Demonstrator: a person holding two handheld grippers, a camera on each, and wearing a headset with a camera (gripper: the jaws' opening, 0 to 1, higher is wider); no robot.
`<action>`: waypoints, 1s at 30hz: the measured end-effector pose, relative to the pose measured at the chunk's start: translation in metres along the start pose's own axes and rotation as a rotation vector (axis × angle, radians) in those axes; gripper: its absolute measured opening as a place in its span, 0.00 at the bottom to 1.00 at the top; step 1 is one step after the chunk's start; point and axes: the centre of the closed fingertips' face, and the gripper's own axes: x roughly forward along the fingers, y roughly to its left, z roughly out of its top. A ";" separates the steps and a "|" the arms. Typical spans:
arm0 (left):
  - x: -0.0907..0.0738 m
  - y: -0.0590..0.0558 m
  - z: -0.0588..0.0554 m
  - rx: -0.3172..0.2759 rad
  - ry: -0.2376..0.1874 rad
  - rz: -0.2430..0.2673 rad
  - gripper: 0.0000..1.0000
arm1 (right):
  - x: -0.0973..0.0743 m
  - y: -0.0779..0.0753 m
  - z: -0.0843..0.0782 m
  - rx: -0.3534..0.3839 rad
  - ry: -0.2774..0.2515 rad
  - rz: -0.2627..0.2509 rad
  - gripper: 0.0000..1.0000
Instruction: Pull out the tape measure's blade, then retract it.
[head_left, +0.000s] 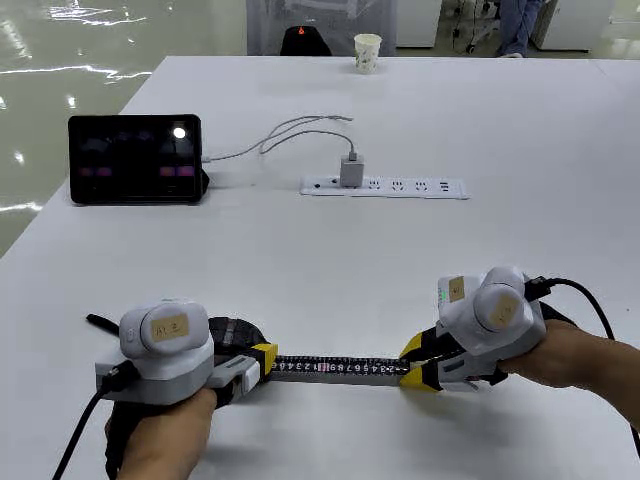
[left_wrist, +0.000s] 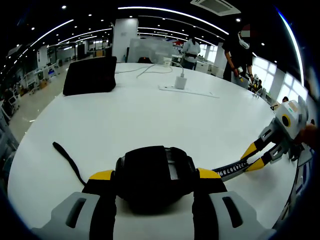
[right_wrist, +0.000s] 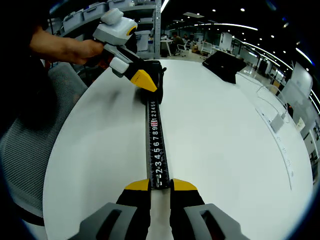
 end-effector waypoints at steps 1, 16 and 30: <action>0.000 0.000 0.000 0.001 0.000 0.000 0.56 | 0.000 0.000 0.000 0.000 0.000 0.000 0.10; 0.000 0.000 0.000 -0.003 0.002 -0.002 0.56 | 0.008 0.001 0.010 -0.002 -0.012 0.003 0.10; -0.001 0.000 0.000 -0.009 0.003 -0.005 0.56 | 0.017 0.001 0.022 -0.011 -0.022 0.007 0.10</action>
